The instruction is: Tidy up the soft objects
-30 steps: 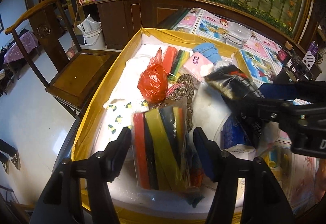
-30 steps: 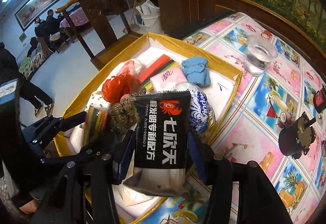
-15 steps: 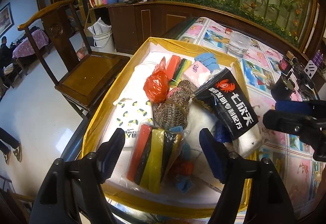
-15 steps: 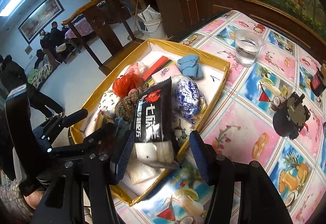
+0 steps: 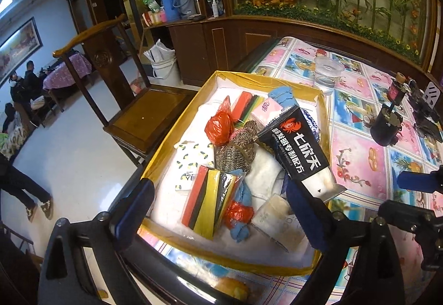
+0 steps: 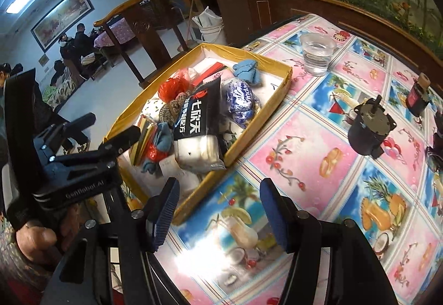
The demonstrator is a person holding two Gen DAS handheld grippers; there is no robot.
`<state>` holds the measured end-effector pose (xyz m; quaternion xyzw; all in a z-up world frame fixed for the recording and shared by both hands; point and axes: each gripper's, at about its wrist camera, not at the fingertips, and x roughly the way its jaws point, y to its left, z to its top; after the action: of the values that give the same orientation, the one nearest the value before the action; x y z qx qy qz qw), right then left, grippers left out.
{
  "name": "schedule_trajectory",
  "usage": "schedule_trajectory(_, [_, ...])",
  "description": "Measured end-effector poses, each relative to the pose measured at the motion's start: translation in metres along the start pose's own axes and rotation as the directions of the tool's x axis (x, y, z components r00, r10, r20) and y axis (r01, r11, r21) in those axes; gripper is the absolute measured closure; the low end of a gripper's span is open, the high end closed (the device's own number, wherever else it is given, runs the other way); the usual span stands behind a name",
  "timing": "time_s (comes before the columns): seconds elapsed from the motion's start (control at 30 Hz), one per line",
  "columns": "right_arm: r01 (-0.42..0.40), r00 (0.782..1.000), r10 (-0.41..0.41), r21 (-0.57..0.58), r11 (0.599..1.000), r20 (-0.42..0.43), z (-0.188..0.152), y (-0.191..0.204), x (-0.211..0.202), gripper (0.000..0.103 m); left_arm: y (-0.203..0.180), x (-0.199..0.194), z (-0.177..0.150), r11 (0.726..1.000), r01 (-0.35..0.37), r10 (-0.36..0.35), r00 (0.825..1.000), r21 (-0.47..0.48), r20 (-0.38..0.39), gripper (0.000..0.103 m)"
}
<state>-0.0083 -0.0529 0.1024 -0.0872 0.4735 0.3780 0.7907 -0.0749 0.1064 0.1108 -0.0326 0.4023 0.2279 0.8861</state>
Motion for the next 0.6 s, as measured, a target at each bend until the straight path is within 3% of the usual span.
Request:
schedule_trajectory(0.33, [-0.007,0.997,0.01,-0.043,0.999,0.074,-0.009,0.001,-0.026,0.011,-0.001,-0.014,-0.003,0.994,-0.108,0.107,0.993,-0.019,-0.054,0.005])
schedule_trajectory(0.6, [-0.01,0.997,0.017,-0.088,0.996,0.079,-0.008,0.011,-0.031,0.01,0.011,-0.033,-0.004,0.99,-0.131,0.128,0.99,-0.052,-0.056,0.005])
